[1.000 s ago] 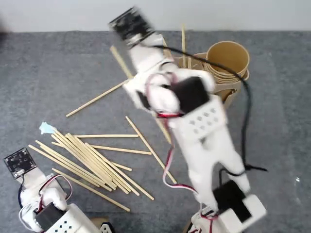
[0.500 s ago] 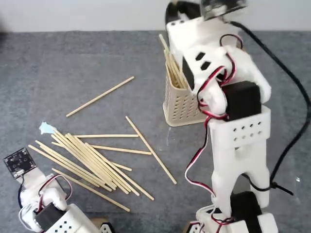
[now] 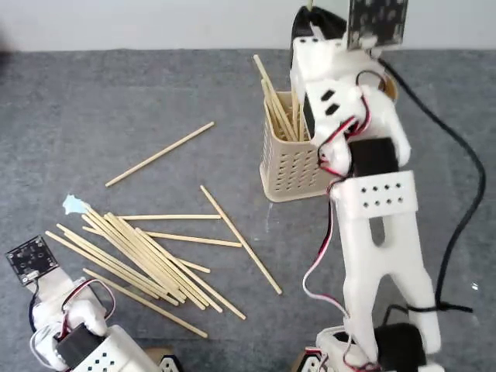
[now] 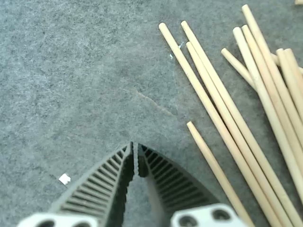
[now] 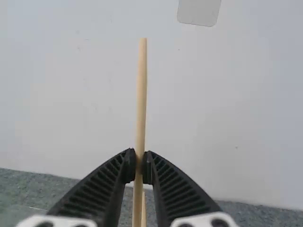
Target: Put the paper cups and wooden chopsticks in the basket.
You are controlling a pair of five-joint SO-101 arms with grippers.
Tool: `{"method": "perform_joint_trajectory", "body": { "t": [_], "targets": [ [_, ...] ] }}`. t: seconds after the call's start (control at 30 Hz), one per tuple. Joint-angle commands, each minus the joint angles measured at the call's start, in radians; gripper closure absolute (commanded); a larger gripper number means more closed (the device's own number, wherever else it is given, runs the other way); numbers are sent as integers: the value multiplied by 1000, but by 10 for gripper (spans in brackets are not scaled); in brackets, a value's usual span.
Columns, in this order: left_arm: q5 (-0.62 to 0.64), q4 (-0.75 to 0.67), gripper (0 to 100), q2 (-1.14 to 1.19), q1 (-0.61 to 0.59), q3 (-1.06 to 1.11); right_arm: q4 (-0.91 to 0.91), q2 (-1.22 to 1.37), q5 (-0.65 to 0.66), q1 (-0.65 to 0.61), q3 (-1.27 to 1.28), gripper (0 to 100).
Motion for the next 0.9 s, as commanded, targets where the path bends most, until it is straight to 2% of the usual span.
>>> {"method": "perform_joint_trajectory", "body": {
  "t": [0.0,0.2,0.4,0.6,0.73,0.87],
  "targets": [
    [8,0,986,-17,0,-18,-166,-94,2,10,155,991],
    [8,0,986,-17,0,-18,-351,-128,78,10,371,978],
    [8,0,986,-17,0,-18,-237,-203,75,-7,359,809],
    [8,0,986,-17,0,-18,56,-312,74,-101,242,835],
    [8,0,986,-17,0,-18,348,-323,74,-231,180,843],
    [8,0,986,-17,0,-18,533,-272,74,-354,207,843]
  ]
}}
